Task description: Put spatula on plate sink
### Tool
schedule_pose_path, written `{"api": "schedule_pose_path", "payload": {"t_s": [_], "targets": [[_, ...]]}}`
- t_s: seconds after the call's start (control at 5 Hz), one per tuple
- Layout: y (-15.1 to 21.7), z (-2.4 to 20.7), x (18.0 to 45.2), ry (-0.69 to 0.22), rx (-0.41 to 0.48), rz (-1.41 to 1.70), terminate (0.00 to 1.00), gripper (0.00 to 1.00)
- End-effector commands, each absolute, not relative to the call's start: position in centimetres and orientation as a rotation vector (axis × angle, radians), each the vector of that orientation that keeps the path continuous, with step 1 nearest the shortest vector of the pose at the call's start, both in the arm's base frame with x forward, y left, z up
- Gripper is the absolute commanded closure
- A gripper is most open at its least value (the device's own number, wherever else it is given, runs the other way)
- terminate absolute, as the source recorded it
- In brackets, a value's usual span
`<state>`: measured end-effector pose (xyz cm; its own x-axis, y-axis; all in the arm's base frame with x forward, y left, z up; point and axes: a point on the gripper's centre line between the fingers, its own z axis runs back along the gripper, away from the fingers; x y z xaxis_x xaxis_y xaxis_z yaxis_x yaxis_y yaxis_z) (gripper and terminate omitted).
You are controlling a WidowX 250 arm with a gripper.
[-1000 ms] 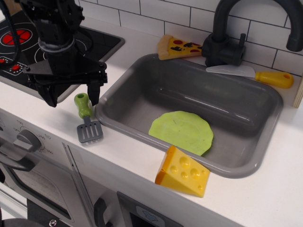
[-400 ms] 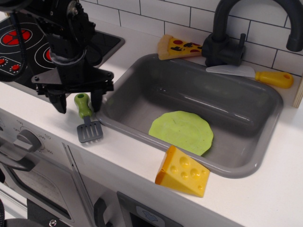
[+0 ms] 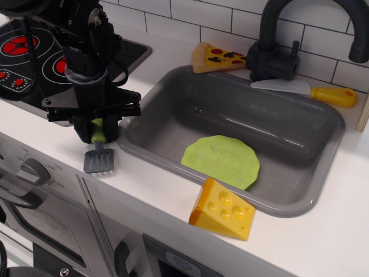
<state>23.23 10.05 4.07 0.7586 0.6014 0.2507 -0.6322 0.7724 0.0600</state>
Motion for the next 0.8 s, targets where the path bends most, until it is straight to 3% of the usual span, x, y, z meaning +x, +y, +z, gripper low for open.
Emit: {"api": "schedule_pose_path", "payload": {"t_s": [0.0, 0.4, 0.6], "targets": [[8.4, 7.2, 24.0, -0.231, 0.085, 0.671, 0.00, 1.00], [3.9, 10.7, 27.3, -0.224, 0.001, 0.735, 0.00, 1.00], [1.9, 9.7, 28.9, -0.239, 0.017, 0.720, 0.00, 1.00]]}}
